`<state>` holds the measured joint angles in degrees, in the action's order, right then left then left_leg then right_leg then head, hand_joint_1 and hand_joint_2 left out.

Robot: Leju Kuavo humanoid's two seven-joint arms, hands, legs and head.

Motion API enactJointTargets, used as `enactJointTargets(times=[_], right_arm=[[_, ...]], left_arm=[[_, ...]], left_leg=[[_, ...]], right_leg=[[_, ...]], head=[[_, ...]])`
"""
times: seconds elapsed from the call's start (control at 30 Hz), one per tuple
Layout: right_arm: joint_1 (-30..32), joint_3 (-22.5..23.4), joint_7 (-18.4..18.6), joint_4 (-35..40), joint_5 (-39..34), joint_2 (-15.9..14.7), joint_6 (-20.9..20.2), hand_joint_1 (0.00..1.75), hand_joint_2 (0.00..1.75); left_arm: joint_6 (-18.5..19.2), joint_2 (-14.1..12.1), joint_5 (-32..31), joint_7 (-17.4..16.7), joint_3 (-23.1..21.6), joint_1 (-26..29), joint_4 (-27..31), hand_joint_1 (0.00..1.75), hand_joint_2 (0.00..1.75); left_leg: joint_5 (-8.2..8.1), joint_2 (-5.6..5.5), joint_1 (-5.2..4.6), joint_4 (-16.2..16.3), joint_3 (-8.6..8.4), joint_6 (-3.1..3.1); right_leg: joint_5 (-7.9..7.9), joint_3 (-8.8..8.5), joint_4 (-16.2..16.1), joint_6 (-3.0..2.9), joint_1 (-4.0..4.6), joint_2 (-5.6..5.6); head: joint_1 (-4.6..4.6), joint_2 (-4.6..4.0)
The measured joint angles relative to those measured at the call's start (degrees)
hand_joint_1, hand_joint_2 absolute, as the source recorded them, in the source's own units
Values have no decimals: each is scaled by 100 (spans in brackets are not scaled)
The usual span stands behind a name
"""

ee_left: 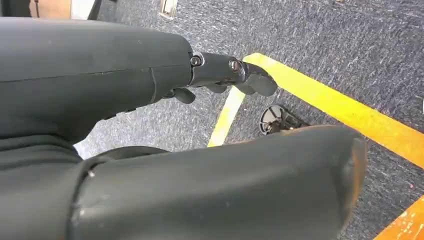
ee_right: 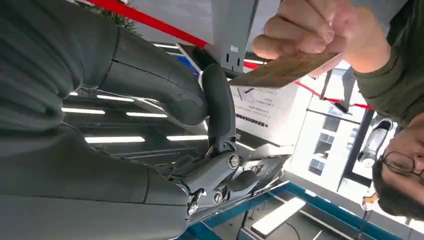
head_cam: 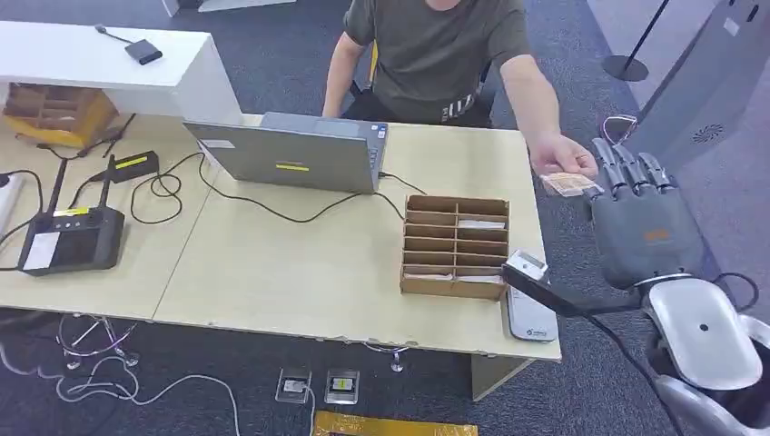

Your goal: Pass the card to the sensor for recognition and then transmit it.

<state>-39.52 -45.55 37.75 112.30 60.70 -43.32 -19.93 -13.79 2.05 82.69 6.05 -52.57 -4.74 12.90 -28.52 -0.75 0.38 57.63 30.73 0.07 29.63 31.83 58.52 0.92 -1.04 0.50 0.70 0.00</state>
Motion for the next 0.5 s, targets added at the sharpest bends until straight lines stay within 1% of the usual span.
enactJointTargets(times=[0.2, 0.5], right_arm=[[33, 20, 24, 26, 2, -39, 87, 155, 175], [48, 28, 31, 59, 2, -68, 96, 155, 175]], left_arm=[[0, 0, -22, -17, -4, -1, 0, 0, 0], [0, 0, -22, -17, -46, -2, 0, 0, 0]], left_leg=[[0, 0, 0, 0, 0, 0], [0, 0, 0, 0, 0, 0]], right_leg=[[0, 0, 0, 0, 0, -1], [0, 0, 0, 0, 0, -1]], head=[[0, 0], [0, 0]])
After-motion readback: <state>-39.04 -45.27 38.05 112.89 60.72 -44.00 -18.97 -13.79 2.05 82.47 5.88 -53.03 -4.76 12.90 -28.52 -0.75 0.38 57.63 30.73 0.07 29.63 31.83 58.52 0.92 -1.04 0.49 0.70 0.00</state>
